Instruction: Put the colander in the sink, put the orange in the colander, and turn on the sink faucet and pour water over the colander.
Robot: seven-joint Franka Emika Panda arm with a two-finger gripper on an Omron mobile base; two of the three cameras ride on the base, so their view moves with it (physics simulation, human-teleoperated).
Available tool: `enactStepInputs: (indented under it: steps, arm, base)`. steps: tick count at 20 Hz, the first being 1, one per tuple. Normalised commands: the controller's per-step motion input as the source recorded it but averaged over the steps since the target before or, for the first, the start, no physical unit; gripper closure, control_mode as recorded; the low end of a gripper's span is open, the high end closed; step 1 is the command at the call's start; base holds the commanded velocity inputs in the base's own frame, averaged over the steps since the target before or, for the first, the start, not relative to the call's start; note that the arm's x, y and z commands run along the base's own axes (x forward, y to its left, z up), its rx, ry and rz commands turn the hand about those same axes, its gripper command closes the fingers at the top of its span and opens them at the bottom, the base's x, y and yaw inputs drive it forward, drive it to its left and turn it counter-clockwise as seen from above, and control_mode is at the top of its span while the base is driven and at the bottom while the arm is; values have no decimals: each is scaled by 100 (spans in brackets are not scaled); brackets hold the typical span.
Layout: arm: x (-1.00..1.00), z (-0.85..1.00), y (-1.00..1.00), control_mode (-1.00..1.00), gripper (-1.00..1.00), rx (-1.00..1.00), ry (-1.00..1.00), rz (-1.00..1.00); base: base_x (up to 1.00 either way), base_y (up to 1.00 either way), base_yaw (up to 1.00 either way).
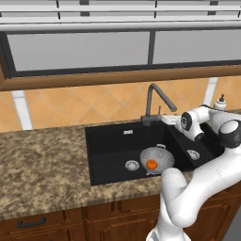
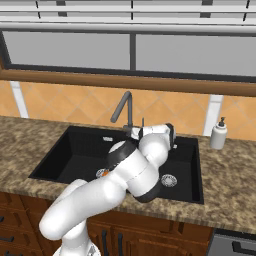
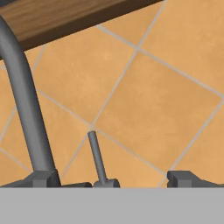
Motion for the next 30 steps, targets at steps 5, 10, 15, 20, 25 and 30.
enactStepInputs:
  steps: [5, 10, 15, 20, 25, 30]
  arm:
    - [0, 0, 0, -100, -100, 0, 0, 0]
    - [3, 0, 1, -100, -100, 0, 0, 0]
    - [22, 0, 0, -100, -100, 0, 0, 0]
    - [22, -3, 2, -100, -100, 0, 0, 0]
    - [10, -7, 1, -100, -100, 0, 0, 0]
    - [14, -2, 4, -100, -100, 0, 0, 0]
  base:
    - [0, 0, 0]
    - [0, 0, 0]
    - [0, 0, 0]
    - [0, 0, 0]
    - [0, 0, 0]
    - [0, 0, 0]
